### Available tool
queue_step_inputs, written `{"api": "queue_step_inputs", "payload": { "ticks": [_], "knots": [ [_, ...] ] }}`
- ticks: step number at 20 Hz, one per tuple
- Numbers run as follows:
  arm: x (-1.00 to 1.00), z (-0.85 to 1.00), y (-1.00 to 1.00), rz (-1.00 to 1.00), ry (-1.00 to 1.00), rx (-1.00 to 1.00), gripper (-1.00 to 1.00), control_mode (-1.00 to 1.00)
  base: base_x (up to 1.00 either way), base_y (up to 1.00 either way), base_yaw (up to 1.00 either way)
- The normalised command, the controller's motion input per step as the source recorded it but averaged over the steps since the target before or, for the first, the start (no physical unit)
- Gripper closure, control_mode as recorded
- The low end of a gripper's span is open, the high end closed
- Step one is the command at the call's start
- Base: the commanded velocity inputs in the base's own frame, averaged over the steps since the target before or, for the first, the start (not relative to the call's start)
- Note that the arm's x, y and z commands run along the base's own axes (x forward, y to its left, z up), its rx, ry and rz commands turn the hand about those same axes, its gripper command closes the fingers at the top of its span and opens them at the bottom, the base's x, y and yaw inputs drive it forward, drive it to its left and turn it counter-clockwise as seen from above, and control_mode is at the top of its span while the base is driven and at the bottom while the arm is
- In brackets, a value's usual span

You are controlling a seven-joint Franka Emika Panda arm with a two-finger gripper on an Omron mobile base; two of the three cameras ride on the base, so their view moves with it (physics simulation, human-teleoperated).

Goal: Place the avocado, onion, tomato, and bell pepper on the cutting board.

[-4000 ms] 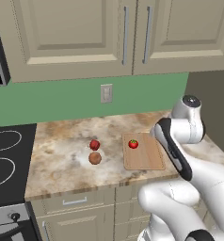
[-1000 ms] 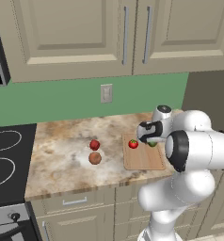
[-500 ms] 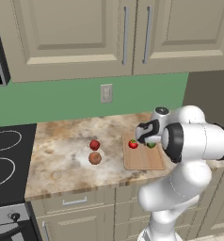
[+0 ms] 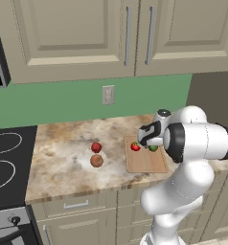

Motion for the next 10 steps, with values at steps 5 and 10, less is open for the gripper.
{"api": "queue_step_inputs", "payload": {
  "ticks": [5,10],
  "knots": [
    [0.0,0.0,0.0,0.0,0.0,0.0,-1.0,-1.0,0.0,0.0,0.0],
    [0.0,0.17,0.0,0.0,0.0,0.0,-1.0,-1.0,0.0,0.0,0.0]
  ]
}}
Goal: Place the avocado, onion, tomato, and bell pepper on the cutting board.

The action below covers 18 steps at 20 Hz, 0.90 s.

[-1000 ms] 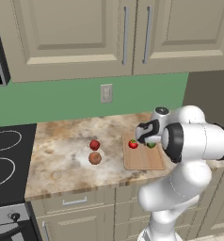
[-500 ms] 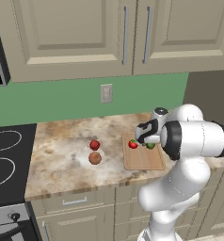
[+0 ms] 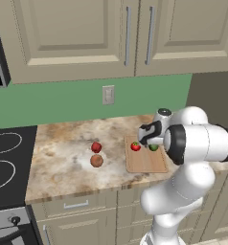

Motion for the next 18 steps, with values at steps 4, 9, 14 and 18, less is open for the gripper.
{"api": "queue_step_inputs", "payload": {
  "ticks": [4,9,14,18],
  "knots": [
    [-0.06,0.53,0.0,0.0,0.0,0.0,-1.0,-1.0,0.0,0.0,0.0],
    [-0.27,0.69,0.0,0.0,0.0,0.04,-1.0,-1.0,0.0,0.0,0.0],
    [-0.55,0.65,0.0,-0.04,0.01,0.18,-1.0,-1.0,0.0,0.0,0.0],
    [-0.65,0.56,0.2,-0.01,0.0,0.15,-1.0,-1.0,0.0,0.0,0.0]
  ]
}}
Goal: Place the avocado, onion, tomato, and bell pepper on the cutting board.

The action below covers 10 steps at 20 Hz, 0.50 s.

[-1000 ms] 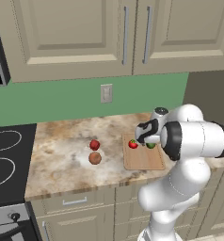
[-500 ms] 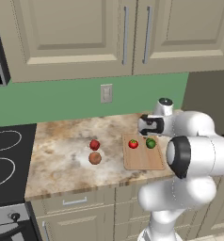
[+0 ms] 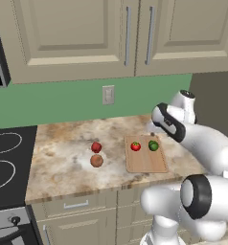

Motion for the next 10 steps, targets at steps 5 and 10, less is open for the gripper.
{"api": "queue_step_inputs", "payload": {
  "ticks": [5,10],
  "knots": [
    [-0.59,0.49,0.51,0.0,0.0,0.04,-1.0,-1.0,0.0,0.0,0.0],
    [-0.6,0.38,0.64,0.01,0.0,0.0,-1.0,-1.0,0.0,0.0,0.0]
  ]
}}
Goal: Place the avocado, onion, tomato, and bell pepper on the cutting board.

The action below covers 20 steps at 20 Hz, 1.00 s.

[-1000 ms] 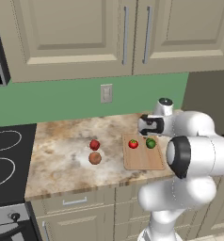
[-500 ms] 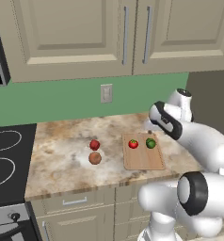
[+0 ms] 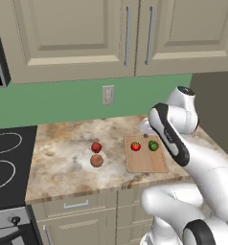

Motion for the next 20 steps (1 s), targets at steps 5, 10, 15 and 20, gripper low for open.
{"api": "queue_step_inputs", "payload": {
  "ticks": [5,10,15,20],
  "knots": [
    [-0.73,0.23,0.63,0.0,-0.03,0.0,-1.0,-1.0,0.0,0.0,0.0],
    [-0.69,0.14,0.67,0.0,-0.1,0.0,-1.0,-1.0,0.0,0.0,0.0],
    [-0.4,0.25,0.68,0.0,-0.07,0.0,-1.0,-1.0,0.0,0.0,0.0],
    [-0.02,0.12,0.62,0.0,0.0,0.0,-1.0,-1.0,0.0,0.0,0.0]
  ]
}}
